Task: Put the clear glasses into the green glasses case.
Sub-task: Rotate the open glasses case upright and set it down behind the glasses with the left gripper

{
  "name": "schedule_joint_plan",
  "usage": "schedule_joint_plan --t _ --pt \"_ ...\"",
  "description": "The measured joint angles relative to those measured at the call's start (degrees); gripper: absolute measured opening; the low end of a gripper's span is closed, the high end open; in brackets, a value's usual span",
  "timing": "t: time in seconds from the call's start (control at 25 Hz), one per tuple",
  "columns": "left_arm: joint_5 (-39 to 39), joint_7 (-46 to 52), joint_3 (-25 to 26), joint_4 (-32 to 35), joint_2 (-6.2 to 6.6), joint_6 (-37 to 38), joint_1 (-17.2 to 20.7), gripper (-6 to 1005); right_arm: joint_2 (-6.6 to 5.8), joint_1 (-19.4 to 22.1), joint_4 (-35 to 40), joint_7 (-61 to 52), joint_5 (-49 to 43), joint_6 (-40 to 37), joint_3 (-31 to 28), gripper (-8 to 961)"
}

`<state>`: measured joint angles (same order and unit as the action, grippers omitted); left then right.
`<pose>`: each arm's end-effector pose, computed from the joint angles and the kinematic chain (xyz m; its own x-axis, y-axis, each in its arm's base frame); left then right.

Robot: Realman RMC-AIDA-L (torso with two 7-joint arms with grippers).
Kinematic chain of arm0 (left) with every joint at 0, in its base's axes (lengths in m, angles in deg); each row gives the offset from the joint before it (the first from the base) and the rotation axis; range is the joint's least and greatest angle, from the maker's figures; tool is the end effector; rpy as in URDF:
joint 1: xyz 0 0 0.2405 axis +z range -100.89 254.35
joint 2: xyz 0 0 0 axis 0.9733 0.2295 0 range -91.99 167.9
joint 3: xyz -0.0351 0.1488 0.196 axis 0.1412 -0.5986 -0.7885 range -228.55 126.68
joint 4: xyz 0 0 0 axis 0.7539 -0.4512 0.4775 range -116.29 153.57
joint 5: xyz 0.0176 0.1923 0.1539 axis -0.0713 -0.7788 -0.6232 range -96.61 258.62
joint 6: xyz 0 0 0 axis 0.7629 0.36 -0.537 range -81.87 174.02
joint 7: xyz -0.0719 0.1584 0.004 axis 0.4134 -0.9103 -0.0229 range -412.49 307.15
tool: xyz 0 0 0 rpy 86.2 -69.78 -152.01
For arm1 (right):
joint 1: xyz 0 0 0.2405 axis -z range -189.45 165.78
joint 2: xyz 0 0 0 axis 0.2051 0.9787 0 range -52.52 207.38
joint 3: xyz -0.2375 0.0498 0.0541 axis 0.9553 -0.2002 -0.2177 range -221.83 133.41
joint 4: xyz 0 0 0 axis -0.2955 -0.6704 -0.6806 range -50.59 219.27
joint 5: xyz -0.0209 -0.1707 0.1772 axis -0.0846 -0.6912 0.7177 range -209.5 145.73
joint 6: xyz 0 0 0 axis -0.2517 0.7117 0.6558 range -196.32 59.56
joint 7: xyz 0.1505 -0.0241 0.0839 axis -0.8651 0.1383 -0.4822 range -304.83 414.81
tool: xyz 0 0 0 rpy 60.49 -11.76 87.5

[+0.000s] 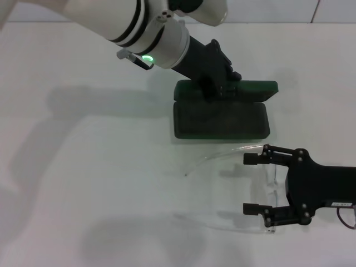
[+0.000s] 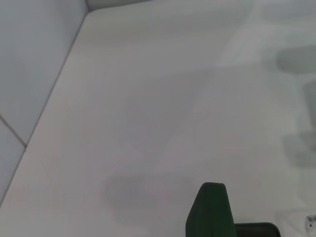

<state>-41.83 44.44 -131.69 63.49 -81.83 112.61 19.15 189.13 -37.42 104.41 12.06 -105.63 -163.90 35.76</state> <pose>-0.0672 0.4435 -0.1170 0.9883 -0.1368 -0.0678 -0.1461 -0.9762 -0.1603 0.2627 0.2939 -0.0571 0.7787 0.0455 -0.6257 -0.0492 -0.9899 -0.1332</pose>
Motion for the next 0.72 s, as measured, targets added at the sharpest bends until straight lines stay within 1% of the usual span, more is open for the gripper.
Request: schedule_joint_plan --t 0.24,0.4,0.56,0.72 --pt "1.27 -1.54 -0.87 -0.18 -0.10 -0.40 -0.08 218 0.00 0.11 -0.03 0.37 0.00 -0.13 -0.05 840" --pt "1.34 -2.10 -3.65 -0.49 -0.29 -0.92 -0.19 230 0.00 -0.11 -0.03 0.38 0.00 -0.11 0.03 840" --pt "2.04 -1.97 -5.67 -0.22 -0.50 -3.72 0.08 243 0.00 -0.14 -0.04 0.39 0.00 -0.09 0.12 840" --pt "3.37 -1.96 -6.15 -0.16 -0.46 -5.32 0.35 255 -0.08 0.05 -0.03 0.39 0.00 -0.06 -0.10 840"
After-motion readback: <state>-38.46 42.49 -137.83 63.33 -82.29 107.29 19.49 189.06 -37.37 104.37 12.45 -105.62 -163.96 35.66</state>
